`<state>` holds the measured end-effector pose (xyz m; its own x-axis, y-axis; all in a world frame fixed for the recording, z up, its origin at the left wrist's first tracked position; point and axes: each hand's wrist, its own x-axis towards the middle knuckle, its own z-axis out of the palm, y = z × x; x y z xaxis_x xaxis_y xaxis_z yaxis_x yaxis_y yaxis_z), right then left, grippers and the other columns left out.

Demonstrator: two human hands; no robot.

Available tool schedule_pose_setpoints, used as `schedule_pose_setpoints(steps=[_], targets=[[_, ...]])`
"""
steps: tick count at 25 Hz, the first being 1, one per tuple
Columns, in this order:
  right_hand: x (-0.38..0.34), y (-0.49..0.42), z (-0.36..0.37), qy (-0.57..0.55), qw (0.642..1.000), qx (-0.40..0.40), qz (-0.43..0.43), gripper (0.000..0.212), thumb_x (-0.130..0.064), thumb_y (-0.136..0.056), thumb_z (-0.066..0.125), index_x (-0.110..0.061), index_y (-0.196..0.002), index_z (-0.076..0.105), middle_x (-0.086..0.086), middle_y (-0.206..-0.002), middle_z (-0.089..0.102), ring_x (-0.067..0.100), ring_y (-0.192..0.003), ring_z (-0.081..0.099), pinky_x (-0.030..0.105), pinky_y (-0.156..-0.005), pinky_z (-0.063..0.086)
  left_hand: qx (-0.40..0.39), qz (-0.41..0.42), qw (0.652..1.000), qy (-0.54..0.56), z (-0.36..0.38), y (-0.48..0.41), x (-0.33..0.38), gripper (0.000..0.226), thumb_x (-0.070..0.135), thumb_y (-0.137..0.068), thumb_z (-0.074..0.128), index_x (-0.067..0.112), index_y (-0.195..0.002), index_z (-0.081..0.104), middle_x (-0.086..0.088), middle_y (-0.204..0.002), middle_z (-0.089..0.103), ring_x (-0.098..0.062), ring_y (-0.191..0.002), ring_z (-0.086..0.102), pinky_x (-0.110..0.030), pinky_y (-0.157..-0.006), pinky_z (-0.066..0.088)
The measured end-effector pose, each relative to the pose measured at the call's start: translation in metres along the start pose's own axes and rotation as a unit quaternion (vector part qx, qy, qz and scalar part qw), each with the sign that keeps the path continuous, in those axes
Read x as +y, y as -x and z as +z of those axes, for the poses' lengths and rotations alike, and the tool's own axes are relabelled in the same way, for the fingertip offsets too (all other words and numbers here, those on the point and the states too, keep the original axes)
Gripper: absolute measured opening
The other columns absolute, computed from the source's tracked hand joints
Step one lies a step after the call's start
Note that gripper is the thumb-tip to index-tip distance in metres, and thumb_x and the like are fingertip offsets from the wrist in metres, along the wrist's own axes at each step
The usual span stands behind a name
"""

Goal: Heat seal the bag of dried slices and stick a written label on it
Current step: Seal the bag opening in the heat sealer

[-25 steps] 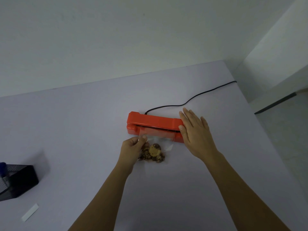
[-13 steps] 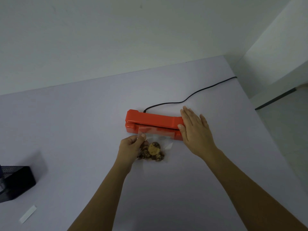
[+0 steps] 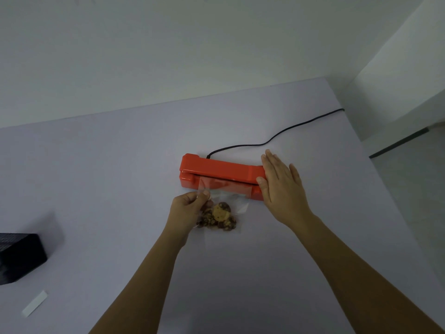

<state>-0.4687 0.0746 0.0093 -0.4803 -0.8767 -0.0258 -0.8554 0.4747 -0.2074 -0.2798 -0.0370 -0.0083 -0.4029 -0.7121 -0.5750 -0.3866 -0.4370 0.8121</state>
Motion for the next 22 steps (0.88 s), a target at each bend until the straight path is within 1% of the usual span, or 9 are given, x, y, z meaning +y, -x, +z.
schedule_pose_setpoints(steps=[2, 4, 7, 9, 13, 17, 22], targets=[[0.0003, -0.0001, -0.0005, 0.001, 1.0, -0.001, -0.001, 0.065, -0.045, -0.093, 0.009, -0.008, -0.144, 0.026, 0.007, -0.154, 0.024, 0.021, -0.141, 0.022, 0.039, -0.111, 0.006, 0.0, -0.003, 1.0, 0.006, 0.0003, -0.0008, 0.0003, 0.031, 0.029, -0.088, 0.061, 0.002, -0.077, 0.072, -0.012, -0.077, 0.072, -0.025, -0.071, 0.064, -0.034, -0.064, 0.051], [0.0001, -0.0006, -0.0007, 0.001, 1.0, 0.0, -0.003, 0.065, -0.045, -0.093, 0.01, -0.008, -0.144, 0.026, 0.007, -0.154, 0.024, 0.021, -0.141, 0.022, 0.04, -0.111, 0.007, -0.001, -0.006, 1.0, 0.011, 0.0006, -0.0007, 0.0007, 0.03, 0.028, -0.088, 0.062, 0.003, -0.077, 0.072, -0.011, -0.075, 0.072, -0.022, -0.069, 0.064, -0.03, -0.061, 0.05], [0.0007, -0.001, -0.0008, -0.002, 1.0, -0.001, -0.001, 0.065, -0.045, -0.093, 0.009, -0.008, -0.144, 0.025, 0.007, -0.154, 0.024, 0.021, -0.142, 0.021, 0.039, -0.111, 0.006, -0.003, -0.011, 1.0, 0.013, 0.0007, -0.0017, -0.0003, 0.031, 0.03, -0.087, 0.062, 0.004, -0.076, 0.073, -0.015, -0.077, 0.072, -0.027, -0.07, 0.064, -0.038, -0.068, 0.05], [0.0013, -0.0007, -0.0004, -0.004, 1.0, -0.001, -0.001, 0.065, -0.045, -0.093, 0.009, -0.009, -0.144, 0.025, 0.007, -0.154, 0.023, 0.02, -0.142, 0.021, 0.039, -0.111, 0.006, -0.002, -0.012, 1.0, 0.014, 0.0004, -0.0019, -0.0007, 0.031, 0.031, -0.087, 0.062, 0.004, -0.075, 0.072, -0.015, -0.077, 0.072, -0.028, -0.07, 0.063, -0.04, -0.068, 0.048], [0.0008, -0.0008, -0.0006, -0.006, 1.0, 0.001, 0.0, 0.065, -0.045, -0.093, 0.01, -0.008, -0.144, 0.026, 0.007, -0.154, 0.024, 0.021, -0.141, 0.023, 0.039, -0.111, 0.006, -0.003, -0.011, 1.0, 0.013, 0.0005, -0.0012, -0.0007, 0.032, 0.032, -0.087, 0.062, 0.004, -0.075, 0.072, -0.014, -0.077, 0.072, -0.027, -0.071, 0.064, -0.04, -0.068, 0.049], [0.0008, -0.0007, -0.0003, -0.004, 1.0, 0.001, 0.0, 0.065, -0.045, -0.093, 0.01, -0.009, -0.144, 0.026, 0.007, -0.154, 0.024, 0.02, -0.141, 0.023, 0.04, -0.111, 0.005, 0.006, -0.011, 1.0, 0.014, 0.0019, -0.0001, 0.0011, 0.029, 0.029, -0.088, 0.062, 0.006, -0.074, 0.072, -0.008, -0.072, 0.071, -0.02, -0.068, 0.064, -0.034, -0.065, 0.049], [0.002, 0.0002, 0.0011, -0.004, 1.0, 0.001, 0.002, 0.064, -0.044, -0.093, 0.01, -0.009, -0.144, 0.025, 0.006, -0.154, 0.024, 0.02, -0.141, 0.023, 0.04, -0.111, 0.005, 0.002, -0.006, 1.0, 0.014, 0.0023, -0.0009, -0.0007, 0.029, 0.029, -0.088, 0.062, 0.004, -0.076, 0.072, -0.012, -0.077, 0.073, -0.023, -0.071, 0.066, -0.037, -0.069, 0.052]])
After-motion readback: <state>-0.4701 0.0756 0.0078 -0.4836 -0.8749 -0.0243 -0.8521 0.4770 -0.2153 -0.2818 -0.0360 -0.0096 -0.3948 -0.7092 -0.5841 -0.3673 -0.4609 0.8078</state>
